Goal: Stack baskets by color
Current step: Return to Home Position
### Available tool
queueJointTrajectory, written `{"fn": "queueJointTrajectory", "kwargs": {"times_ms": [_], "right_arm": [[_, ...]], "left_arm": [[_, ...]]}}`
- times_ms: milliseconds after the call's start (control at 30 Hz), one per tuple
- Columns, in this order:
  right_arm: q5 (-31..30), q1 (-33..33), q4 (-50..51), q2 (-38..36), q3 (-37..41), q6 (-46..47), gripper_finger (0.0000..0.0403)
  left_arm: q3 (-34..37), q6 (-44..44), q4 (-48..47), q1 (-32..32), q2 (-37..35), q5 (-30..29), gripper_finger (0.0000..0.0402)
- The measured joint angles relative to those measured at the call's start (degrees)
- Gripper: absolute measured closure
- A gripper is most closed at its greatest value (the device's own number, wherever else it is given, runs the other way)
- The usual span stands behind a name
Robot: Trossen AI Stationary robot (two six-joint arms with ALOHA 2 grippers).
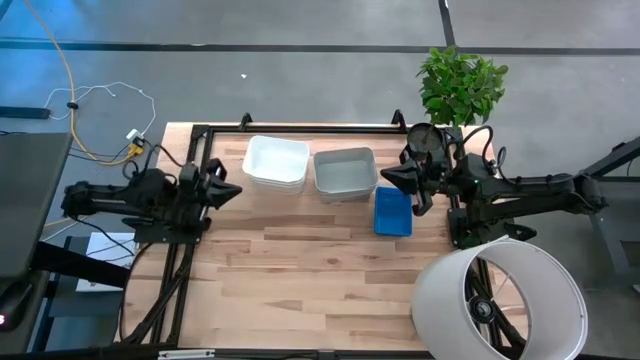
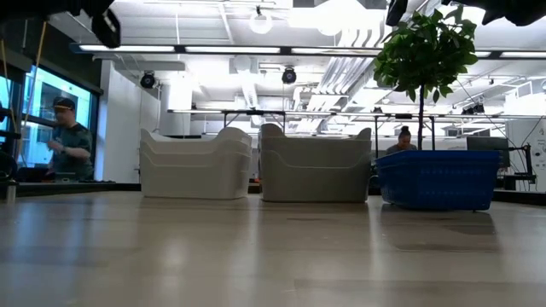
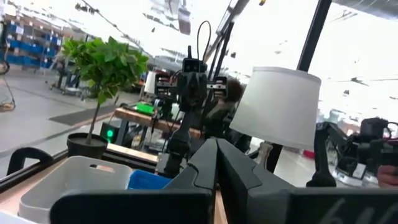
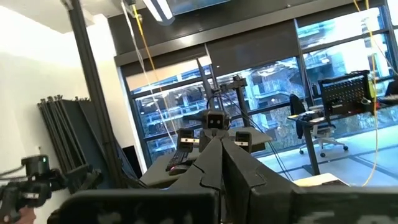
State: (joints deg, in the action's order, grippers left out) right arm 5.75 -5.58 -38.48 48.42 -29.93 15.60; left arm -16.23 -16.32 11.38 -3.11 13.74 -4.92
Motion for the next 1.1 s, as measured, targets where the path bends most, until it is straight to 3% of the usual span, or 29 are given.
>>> {"fn": "queueJointTrajectory", "kwargs": {"times_ms": [300,633,733,1100], "right_arm": [[-1.2,0.0,3.7,0.0,0.0,4.2,0.0403],[-1.1,0.0,7.2,0.0,0.0,4.9,0.0403],[-1.0,0.1,7.5,0.0,0.0,4.9,0.0403],[-1.2,0.4,9.9,0.0,0.0,5.1,0.0403]], "left_arm": [[7.9,-1.6,-1.3,0.0,-13.7,-0.1,0.0401],[15.6,-0.1,0.9,0.0,-13.6,6.3,0.0401],[15.7,1.9,-4.4,0.0,-13.5,6.1,0.0401],[15.5,-0.4,-4.4,0.0,-13.5,6.0,0.0401]]}}
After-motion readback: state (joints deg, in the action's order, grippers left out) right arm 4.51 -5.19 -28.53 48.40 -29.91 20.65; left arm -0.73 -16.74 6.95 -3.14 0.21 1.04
